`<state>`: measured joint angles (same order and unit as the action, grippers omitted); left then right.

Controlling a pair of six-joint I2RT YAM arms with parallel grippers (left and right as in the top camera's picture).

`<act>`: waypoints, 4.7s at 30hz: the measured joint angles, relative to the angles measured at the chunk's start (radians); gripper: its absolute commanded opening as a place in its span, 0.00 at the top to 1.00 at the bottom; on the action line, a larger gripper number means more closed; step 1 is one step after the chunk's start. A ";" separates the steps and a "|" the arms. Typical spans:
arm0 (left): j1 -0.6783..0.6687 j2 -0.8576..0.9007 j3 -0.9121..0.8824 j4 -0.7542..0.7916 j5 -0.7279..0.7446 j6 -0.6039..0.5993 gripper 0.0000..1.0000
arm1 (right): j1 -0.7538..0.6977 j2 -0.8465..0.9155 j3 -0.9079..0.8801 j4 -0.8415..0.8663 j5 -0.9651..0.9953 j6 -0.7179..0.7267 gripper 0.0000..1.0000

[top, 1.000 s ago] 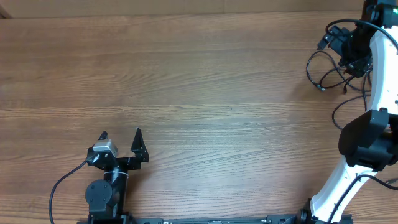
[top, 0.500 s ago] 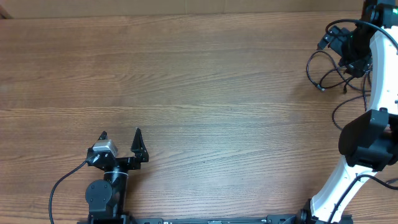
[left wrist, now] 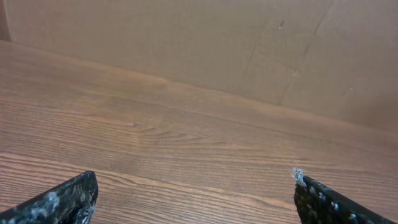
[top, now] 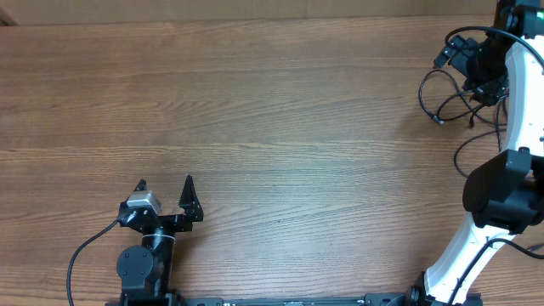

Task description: Untangle cables

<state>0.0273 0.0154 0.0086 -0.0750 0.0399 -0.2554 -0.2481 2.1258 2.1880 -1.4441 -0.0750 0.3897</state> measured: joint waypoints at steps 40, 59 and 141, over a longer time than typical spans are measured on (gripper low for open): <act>0.000 0.000 0.000 0.000 -0.007 0.000 0.00 | 0.407 -0.580 -0.536 0.819 0.125 0.002 0.00; 0.000 -0.001 0.000 0.000 -0.010 0.000 0.00 | 0.366 -1.307 -1.850 2.043 0.143 0.002 0.00; 0.000 -0.001 0.000 -0.001 -0.011 0.000 0.00 | 0.202 -2.114 -2.169 1.361 -0.014 -0.386 0.00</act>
<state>0.0273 0.0147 0.0086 -0.0757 0.0292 -0.2550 -0.0463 0.0120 0.0185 -0.0826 -0.0891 0.0036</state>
